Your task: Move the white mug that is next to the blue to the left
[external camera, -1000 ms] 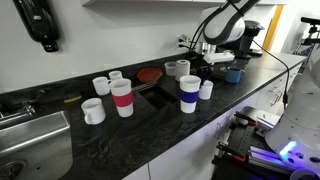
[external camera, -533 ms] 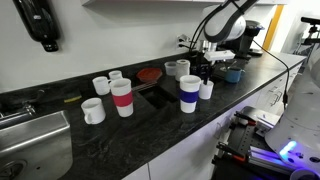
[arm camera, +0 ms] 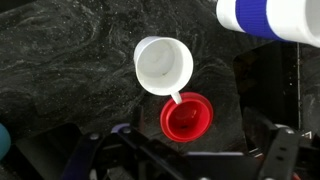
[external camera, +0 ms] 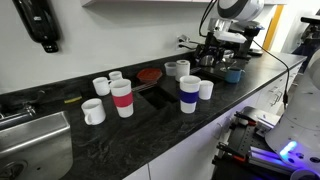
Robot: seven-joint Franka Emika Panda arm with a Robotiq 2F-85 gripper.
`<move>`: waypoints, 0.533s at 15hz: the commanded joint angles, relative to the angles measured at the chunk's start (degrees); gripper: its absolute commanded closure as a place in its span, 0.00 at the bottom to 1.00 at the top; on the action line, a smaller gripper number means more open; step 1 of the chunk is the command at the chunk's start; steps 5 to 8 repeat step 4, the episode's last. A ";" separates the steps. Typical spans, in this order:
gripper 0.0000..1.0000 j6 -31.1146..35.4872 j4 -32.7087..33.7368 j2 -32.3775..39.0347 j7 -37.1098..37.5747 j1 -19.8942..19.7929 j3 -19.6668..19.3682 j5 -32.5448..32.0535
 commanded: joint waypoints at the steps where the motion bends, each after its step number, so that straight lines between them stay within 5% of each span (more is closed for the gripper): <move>1: 0.00 -0.12 -0.04 0.40 -0.41 -0.94 1.35 0.60; 8: 0.00 0.10 0.01 1.65 -0.24 -0.81 1.79 0.51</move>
